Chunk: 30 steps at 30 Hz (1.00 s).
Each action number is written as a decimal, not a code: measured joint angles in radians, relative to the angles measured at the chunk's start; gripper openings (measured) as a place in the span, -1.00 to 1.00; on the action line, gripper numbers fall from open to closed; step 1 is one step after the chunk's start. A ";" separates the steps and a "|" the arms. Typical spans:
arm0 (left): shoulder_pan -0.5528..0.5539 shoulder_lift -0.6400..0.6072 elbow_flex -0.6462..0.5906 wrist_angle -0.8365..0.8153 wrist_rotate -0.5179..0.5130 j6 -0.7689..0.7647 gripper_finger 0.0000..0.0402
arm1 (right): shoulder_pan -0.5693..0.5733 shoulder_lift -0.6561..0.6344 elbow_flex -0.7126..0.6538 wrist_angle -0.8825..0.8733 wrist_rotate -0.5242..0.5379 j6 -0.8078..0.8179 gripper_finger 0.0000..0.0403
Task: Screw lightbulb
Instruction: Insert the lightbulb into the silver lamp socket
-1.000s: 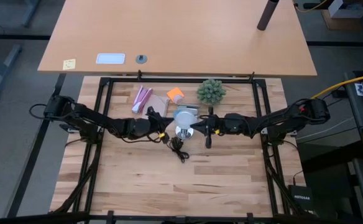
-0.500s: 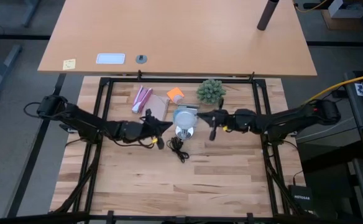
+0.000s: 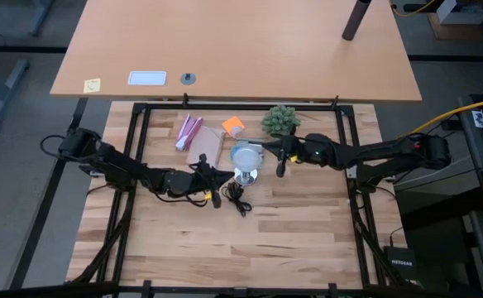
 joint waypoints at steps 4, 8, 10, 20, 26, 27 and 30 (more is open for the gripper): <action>0.016 0.044 0.000 0.008 0.000 -0.026 -1.00 | -0.004 0.036 0.000 0.000 -0.014 0.023 -0.92; 0.037 0.073 0.000 0.029 0.000 -0.031 -1.00 | -0.004 0.070 0.000 0.007 -0.048 0.045 -0.92; 0.047 0.080 0.000 0.051 -0.001 -0.022 -1.00 | -0.003 0.081 0.000 0.015 -0.066 0.071 -0.92; 0.088 0.081 0.000 0.049 0.000 0.010 -1.00 | -0.004 0.088 0.000 0.020 -0.142 0.152 -0.92; 0.094 0.081 0.000 0.044 -0.009 0.023 -1.00 | 0.002 0.087 0.000 0.015 -0.170 0.203 -0.92; 0.094 0.081 0.000 0.042 -0.012 0.023 -1.00 | 0.009 0.087 0.000 0.016 -0.170 0.205 -0.92; 0.095 0.080 0.000 0.029 -0.026 0.022 -1.00 | 0.042 0.086 0.000 0.020 -0.171 0.205 -0.92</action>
